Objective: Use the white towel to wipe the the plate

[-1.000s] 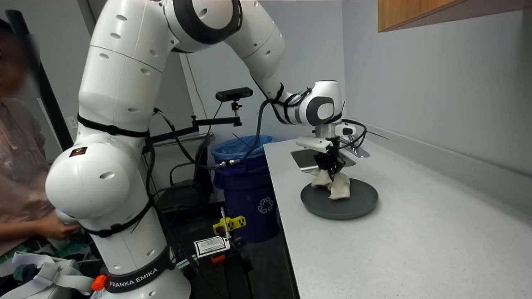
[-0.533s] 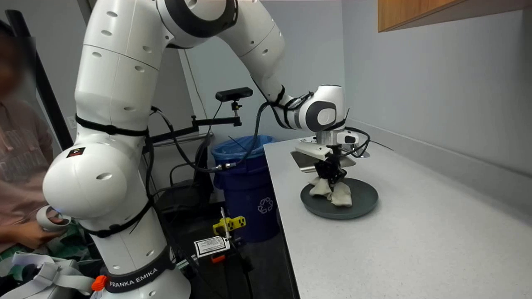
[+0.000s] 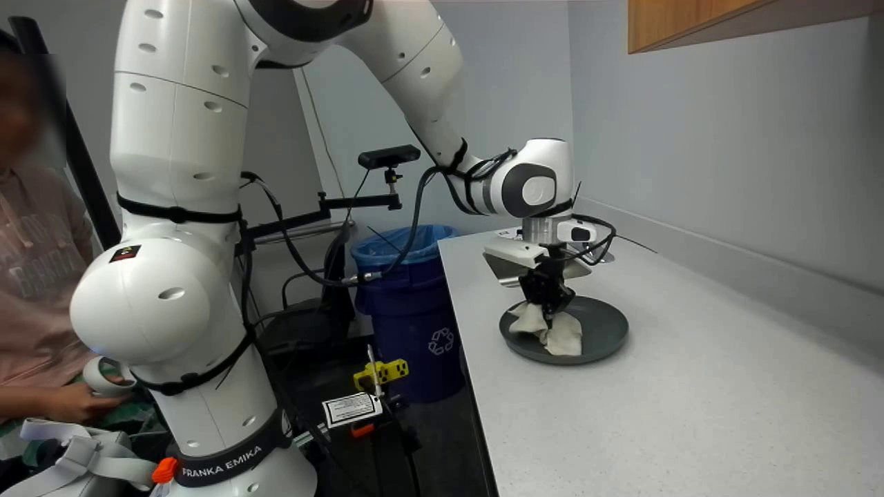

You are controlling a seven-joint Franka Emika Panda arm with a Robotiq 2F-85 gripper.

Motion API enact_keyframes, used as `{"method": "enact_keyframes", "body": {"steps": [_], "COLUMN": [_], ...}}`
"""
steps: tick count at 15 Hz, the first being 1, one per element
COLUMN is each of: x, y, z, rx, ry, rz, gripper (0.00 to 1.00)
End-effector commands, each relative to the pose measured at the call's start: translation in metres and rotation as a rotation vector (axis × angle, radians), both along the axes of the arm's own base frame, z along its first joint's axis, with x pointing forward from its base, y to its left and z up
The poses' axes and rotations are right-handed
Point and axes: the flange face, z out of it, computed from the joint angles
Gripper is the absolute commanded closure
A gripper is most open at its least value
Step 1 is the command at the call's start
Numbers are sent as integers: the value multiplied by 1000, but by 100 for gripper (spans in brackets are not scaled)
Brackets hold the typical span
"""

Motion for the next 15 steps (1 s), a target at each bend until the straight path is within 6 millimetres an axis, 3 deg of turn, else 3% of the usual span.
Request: {"method": "enact_keyframes", "body": {"steps": [1, 4, 7, 15], "x": [4, 14, 31, 80], "y": [-23, -34, -30, 21], "z": [1, -7, -9, 1], "rx": [-73, -120, -148, -148], "ry": [1, 3, -24, -133], "rz": [-14, -4, 26, 130], "gripper": [97, 97, 97, 97]}}
